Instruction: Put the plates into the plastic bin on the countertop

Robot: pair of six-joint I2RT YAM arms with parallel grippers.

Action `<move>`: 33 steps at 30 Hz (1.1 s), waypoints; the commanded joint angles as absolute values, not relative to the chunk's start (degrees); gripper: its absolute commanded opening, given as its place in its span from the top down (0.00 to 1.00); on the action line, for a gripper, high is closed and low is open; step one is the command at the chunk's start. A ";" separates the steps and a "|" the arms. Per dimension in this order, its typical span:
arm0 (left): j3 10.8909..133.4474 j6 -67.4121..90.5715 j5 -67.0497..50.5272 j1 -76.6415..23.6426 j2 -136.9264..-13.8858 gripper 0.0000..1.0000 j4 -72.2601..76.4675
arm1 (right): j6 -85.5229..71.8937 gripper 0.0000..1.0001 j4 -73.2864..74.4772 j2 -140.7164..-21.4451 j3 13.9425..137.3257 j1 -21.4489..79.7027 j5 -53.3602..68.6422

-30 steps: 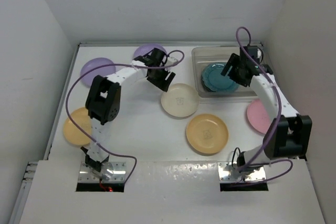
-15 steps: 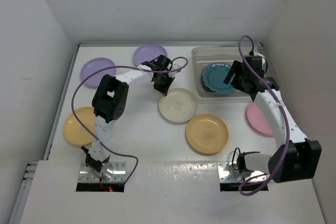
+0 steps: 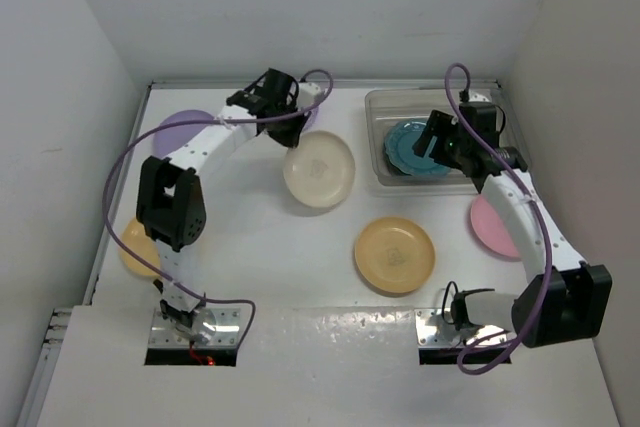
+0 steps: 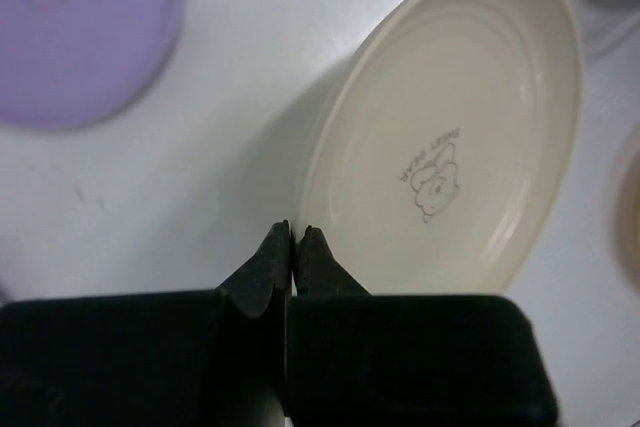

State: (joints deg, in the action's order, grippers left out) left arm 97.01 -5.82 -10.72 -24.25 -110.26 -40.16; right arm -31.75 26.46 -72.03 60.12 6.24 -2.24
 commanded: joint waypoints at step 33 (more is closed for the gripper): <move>137.20 8.79 6.58 -44.99 -144.84 1.00 -10.73 | -36.65 0.26 29.54 -65.11 54.75 -2.37 -9.41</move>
State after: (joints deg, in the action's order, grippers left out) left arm 137.38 6.94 4.84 -43.88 -142.85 -15.38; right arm -36.64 31.11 -63.64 54.22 -2.13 -8.73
